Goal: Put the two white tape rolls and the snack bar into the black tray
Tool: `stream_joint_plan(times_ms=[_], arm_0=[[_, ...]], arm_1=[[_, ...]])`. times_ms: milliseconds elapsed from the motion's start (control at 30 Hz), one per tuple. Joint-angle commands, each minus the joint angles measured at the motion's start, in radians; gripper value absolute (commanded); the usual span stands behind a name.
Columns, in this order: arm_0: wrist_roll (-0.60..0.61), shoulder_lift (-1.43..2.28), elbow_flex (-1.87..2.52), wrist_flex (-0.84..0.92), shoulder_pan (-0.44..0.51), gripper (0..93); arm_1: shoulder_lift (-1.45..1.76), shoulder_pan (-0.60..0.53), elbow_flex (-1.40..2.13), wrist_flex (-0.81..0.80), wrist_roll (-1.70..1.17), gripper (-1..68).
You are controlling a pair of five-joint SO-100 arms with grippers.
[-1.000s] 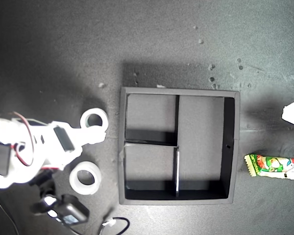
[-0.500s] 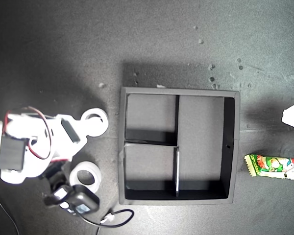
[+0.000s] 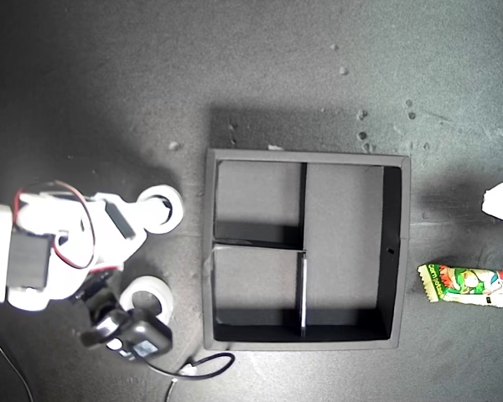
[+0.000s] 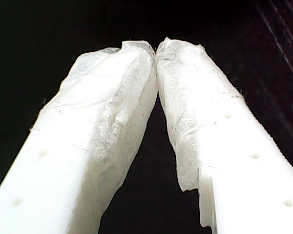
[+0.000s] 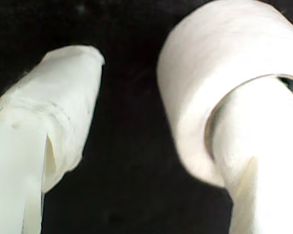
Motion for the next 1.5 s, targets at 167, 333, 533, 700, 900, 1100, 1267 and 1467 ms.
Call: stream_joint_plan(times_ms=[167, 333, 533, 700, 900, 1100, 1267, 1467], arm_0=[[-0.017, -0.183, -0.219, 0.078, -0.072, 0.2], [0.002, -0.166, -0.316, 0.161, -0.063, 0.1], [0.029, -0.135, -0.502, 0.328, -0.046, 0.1], [0.054, -0.187, -0.735, 0.477, -0.021, 0.1], [0.067, -0.245, -0.894, 0.565, -0.008, 0.1], [0.094, -0.453, -1.229, 0.724, 0.046, 0.1], [0.123, -0.785, -1.795, 0.908, 0.086, 0.1], [0.103, -0.856, -1.819, 0.908, 0.100, 0.1]], arm_1=[[0.006, -0.100, -0.071, -0.150, -0.153, 6.8], [-0.006, -0.152, -0.244, -0.117, -0.298, 14.9], [-0.014, -0.212, -0.397, -0.083, -0.377, 21.8], [-0.252, -0.267, -0.565, -0.137, -0.393, 26.9], [-0.747, -0.313, -0.951, -0.071, -0.192, 25.7], [-0.770, -0.393, -0.876, -0.067, 0.327, 21.3], [-0.965, -0.502, -0.896, -0.060, 0.607, 24.7], [-1.121, -0.571, -1.020, 0.144, 0.928, 28.2]])
